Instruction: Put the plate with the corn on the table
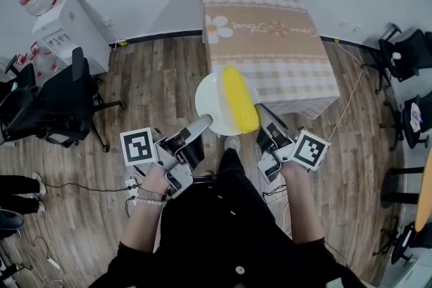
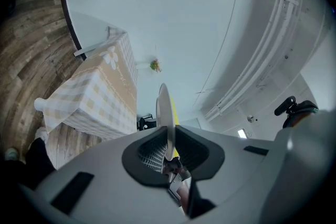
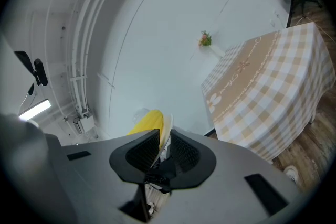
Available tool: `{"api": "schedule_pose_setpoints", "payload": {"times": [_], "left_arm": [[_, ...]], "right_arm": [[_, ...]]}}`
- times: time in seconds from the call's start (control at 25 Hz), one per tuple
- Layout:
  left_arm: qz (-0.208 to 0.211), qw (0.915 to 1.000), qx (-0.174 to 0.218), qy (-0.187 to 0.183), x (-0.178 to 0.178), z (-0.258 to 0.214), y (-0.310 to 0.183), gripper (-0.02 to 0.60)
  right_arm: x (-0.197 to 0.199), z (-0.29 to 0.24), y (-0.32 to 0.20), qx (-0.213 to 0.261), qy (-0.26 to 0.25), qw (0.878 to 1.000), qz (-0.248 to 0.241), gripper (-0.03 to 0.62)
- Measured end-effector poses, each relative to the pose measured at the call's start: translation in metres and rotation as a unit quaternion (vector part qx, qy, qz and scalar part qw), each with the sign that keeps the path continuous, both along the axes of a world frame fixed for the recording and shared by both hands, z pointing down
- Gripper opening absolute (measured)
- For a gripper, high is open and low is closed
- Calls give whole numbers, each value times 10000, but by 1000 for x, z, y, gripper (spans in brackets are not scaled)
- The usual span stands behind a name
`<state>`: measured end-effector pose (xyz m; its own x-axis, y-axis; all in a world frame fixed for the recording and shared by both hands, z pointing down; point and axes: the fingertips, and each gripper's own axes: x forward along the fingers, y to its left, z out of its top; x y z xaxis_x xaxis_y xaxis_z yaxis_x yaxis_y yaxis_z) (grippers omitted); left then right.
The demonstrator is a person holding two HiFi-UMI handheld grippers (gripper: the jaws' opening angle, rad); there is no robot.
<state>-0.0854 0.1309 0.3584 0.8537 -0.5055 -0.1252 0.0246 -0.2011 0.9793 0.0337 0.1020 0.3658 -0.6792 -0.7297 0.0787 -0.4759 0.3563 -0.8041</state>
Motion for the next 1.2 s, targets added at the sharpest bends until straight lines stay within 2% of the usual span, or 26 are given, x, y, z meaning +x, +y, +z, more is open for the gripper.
{"api": "schedule_pose_setpoints", "payload": {"times": [0.8, 1.2], "left_arm": [[-280, 9996, 35, -75, 29, 4, -82, 48], [-559, 9984, 3, -41, 65, 0, -158, 48]], "right_arm": [[26, 4, -91, -66, 0, 9997, -247, 89], [58, 0, -175, -117, 6, 9982, -581, 89]]}}
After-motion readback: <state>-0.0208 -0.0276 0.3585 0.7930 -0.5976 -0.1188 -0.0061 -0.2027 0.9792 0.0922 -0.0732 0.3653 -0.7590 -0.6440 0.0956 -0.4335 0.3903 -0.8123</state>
